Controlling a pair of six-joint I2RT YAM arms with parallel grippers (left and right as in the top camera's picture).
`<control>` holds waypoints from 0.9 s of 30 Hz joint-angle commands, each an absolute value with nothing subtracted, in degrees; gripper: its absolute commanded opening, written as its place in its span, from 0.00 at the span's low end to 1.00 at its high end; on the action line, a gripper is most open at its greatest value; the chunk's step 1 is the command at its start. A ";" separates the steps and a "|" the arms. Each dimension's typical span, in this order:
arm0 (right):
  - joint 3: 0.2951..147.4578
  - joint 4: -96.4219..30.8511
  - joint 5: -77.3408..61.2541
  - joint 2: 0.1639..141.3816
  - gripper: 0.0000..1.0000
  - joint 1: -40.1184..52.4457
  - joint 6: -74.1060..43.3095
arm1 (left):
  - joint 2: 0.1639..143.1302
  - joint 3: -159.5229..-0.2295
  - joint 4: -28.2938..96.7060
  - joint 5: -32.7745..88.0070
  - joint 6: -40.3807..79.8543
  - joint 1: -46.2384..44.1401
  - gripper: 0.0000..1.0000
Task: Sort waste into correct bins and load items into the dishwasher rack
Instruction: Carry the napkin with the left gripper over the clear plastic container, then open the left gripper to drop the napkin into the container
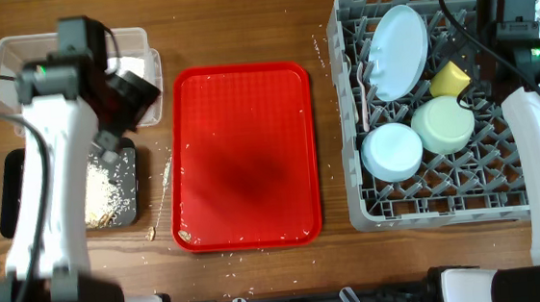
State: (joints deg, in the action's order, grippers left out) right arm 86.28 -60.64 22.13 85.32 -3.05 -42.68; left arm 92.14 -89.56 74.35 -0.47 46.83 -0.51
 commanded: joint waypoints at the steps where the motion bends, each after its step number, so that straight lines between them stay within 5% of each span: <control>1: 86.54 -60.58 22.22 86.06 1.00 -3.20 -43.64 | 81.82 -83.00 75.46 0.84 48.49 -6.63 1.00; 7: 86.54 -60.58 22.22 86.06 1.00 -3.18 -43.66 | 75.29 -79.85 86.00 1.06 48.47 -18.00 1.00; 15: 86.54 -60.47 22.22 86.06 1.00 -3.18 -43.64 | 75.42 -79.85 91.94 -1.74 47.70 -20.36 1.00; 27: 86.54 -60.47 22.22 86.06 1.00 -3.18 -43.66 | 67.81 -69.38 62.33 4.27 10.63 -21.21 1.00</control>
